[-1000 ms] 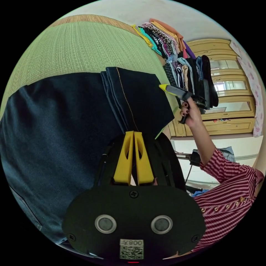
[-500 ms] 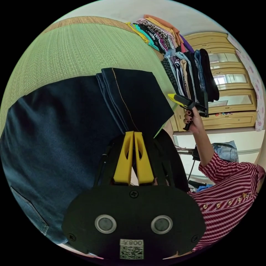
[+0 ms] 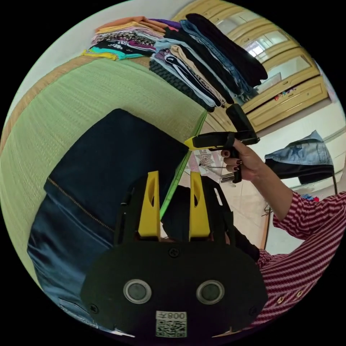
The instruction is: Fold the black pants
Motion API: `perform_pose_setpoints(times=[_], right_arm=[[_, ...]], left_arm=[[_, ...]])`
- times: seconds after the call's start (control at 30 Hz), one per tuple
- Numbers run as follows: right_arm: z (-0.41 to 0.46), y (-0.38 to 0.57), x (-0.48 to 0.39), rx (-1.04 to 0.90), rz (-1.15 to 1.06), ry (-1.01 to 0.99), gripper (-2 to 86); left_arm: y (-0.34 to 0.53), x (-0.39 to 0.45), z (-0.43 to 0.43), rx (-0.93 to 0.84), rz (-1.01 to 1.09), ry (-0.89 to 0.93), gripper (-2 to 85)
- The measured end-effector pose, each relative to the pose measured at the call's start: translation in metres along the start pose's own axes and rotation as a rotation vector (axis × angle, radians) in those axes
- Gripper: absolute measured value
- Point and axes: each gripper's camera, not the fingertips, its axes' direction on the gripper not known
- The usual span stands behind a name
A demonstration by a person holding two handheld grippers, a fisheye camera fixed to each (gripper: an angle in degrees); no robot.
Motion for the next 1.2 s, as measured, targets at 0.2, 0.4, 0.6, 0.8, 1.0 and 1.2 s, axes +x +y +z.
perform_pose_setpoints(times=[0.2,0.4,0.6,0.8,1.0,1.2], right_arm=[[-0.002,0.007,0.020,-0.010,-0.022,-0.111,1.4],[-0.002,0.014,0.032,-0.004,-0.042,-0.065,2.9],[-0.023,0.026,0.061,0.001,0.010,0.103,7.2],[-0.013,0.034,0.088,-0.019,0.040,-0.068,8.2],[-0.005,0.025,0.078,-0.046,-0.012,-0.155,8.6],[-0.002,0.011,0.068,-0.056,-0.047,-0.145,9.1]], left_arm=[[-0.019,0.049,0.032,-0.114,0.076,-0.208,12.1],[-0.023,0.071,0.038,-0.135,0.079,-0.286,8.2],[-0.020,0.074,0.037,-0.102,0.018,-0.185,9.3],[-0.017,0.092,0.049,-0.116,0.064,-0.216,12.3],[-0.013,0.098,0.065,-0.132,0.065,-0.354,8.6],[0.003,0.059,0.062,-0.064,-0.065,-0.188,5.0]])
